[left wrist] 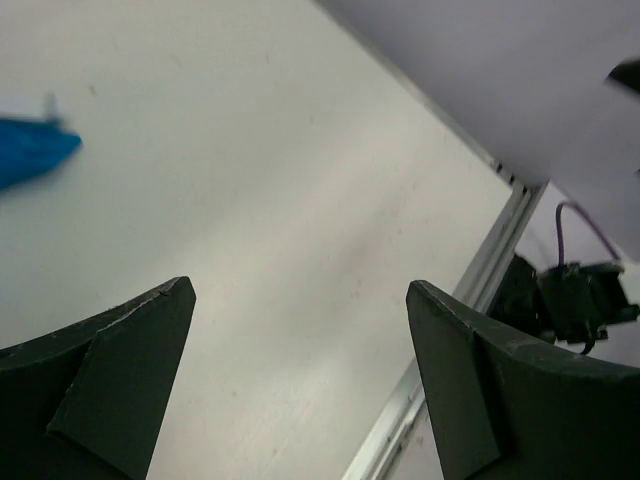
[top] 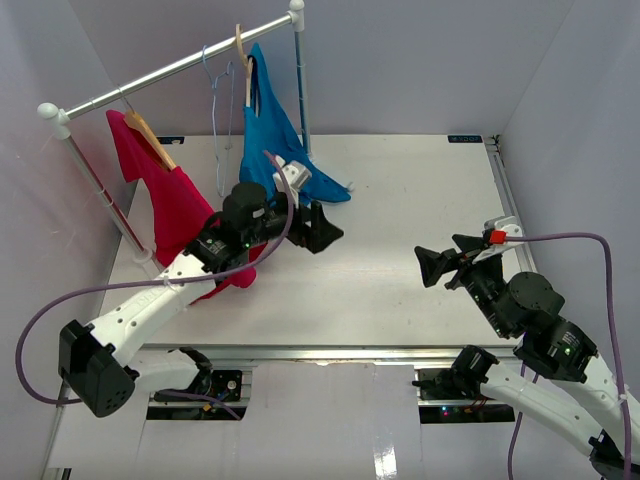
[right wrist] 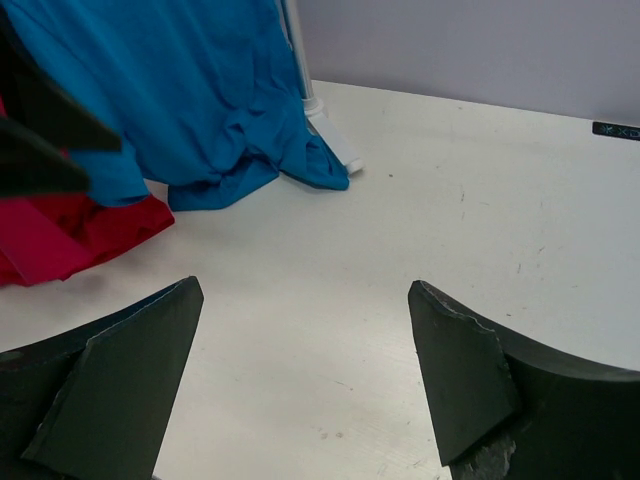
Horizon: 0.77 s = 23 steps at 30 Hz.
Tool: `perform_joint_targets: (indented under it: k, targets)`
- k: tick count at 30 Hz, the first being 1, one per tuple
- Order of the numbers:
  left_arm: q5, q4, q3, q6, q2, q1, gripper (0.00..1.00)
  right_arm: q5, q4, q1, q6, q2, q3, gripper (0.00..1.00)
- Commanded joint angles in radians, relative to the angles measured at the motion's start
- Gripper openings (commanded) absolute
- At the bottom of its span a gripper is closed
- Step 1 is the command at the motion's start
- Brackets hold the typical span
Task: Place the t-shirt on the hanger
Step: Reset both arms
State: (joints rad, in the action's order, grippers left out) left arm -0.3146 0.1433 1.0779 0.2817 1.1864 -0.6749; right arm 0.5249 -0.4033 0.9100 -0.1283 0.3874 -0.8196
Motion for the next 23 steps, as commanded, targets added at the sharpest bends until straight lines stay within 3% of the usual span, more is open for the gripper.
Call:
perform_joint_targets:
  k: [1,5,13,23]
  targets:
    - [-0.023,-0.134,-0.122,0.049,-0.101,-0.041,0.98,0.067,0.014,0.003,-0.07,0.008,0.011,0.9]
    - [0.106,-0.157,-0.202,0.049,-0.163,-0.104,0.98,0.022,0.049,0.001,-0.063,-0.01,0.048,0.9]
    - [0.034,-0.247,-0.265,0.056,-0.145,-0.104,0.98,0.013,0.032,0.001,-0.078,0.011,0.055,0.9]
    - [0.116,-0.185,-0.236,0.064,-0.19,-0.105,0.98,0.043,0.049,0.003,-0.093,0.029,0.06,0.9]
